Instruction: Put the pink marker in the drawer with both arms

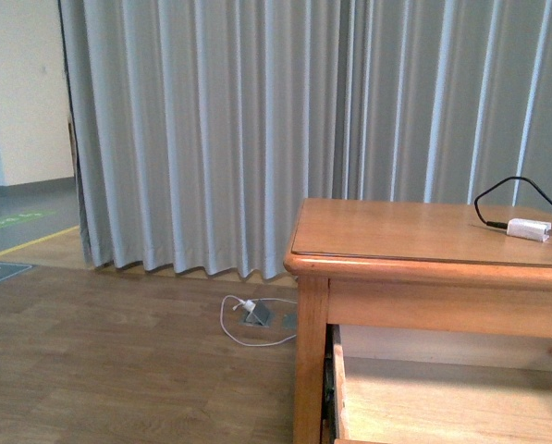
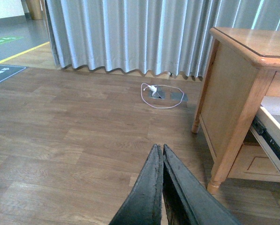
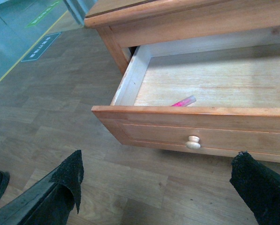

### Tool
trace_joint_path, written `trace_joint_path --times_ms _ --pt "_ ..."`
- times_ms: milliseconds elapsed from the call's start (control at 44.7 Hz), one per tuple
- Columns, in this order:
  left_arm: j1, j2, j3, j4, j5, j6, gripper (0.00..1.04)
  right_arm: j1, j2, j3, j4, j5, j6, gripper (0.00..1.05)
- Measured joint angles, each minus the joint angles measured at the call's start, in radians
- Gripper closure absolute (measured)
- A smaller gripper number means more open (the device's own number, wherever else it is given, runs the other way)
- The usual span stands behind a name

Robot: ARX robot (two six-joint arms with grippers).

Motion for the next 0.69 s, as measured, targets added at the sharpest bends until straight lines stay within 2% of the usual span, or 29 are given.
trace_joint_path --times_ms 514,626,693 --pt "0.000 -0.174 0.000 -0.174 0.000 0.000 1.01 0.000 0.000 0.000 0.000 0.000 0.000 0.08" --pt "0.000 -0.322 0.000 -0.342 0.000 0.000 1.01 0.000 0.000 0.000 0.000 0.000 0.000 0.08" --pt "0.000 -0.342 0.000 -0.347 0.000 0.000 1.01 0.000 0.000 0.000 0.000 0.000 0.000 0.08"
